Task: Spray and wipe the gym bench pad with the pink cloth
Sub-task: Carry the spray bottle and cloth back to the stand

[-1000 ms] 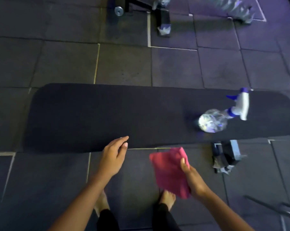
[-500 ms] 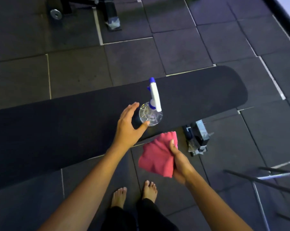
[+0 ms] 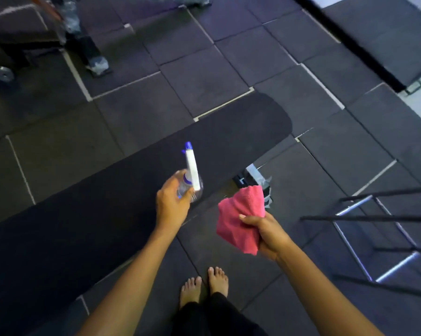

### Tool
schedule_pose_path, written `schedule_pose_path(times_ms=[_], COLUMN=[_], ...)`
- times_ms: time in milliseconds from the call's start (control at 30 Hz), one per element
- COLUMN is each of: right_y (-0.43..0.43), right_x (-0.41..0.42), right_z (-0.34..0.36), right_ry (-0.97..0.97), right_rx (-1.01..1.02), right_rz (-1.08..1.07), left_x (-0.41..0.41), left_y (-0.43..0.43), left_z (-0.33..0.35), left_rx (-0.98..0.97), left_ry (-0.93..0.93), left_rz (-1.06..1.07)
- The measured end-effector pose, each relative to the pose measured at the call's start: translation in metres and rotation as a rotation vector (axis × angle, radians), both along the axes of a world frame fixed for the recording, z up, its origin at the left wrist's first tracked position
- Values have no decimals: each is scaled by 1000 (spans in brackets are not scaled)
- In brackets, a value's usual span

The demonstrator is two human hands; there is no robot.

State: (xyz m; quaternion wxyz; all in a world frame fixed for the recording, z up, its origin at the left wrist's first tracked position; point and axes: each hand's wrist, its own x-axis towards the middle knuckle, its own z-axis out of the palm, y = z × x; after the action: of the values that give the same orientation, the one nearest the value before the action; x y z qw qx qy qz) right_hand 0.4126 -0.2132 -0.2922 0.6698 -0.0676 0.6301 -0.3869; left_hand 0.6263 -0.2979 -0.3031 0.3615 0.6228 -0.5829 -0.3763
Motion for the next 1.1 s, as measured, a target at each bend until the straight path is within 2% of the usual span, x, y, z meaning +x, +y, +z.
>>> schedule_pose_path(times_ms=[133, 233, 367, 433, 533, 700, 933, 1100], right_y=[39, 80, 138, 167, 205, 249, 285, 297], right_x=[-21, -42, -78, -97, -130, -206, -337, -431], right_z=[85, 150, 222, 244, 261, 273, 284, 287], right_ry=[160, 278, 314, 260, 133, 8, 15, 39], right_rx=[-46, -55, -112, -124, -114, -135, -164, -100], right_rz=[-110, -184, -373, -492, -655, -784, -765, -715], left_x=[-20, -47, -99, -126, -175, -269, -412, -508], left_y=[29, 58, 89, 102, 114, 139, 168, 177], left_z=[84, 143, 203, 223, 244, 260, 269, 279], left_rx=[92, 79, 62, 52, 45, 66, 59, 68], left_ry=[-11, -1, -21, -54, -32, -17, -65, -37], left_rz=[-218, -344, -489, -591, -694, -796, -919, -888])
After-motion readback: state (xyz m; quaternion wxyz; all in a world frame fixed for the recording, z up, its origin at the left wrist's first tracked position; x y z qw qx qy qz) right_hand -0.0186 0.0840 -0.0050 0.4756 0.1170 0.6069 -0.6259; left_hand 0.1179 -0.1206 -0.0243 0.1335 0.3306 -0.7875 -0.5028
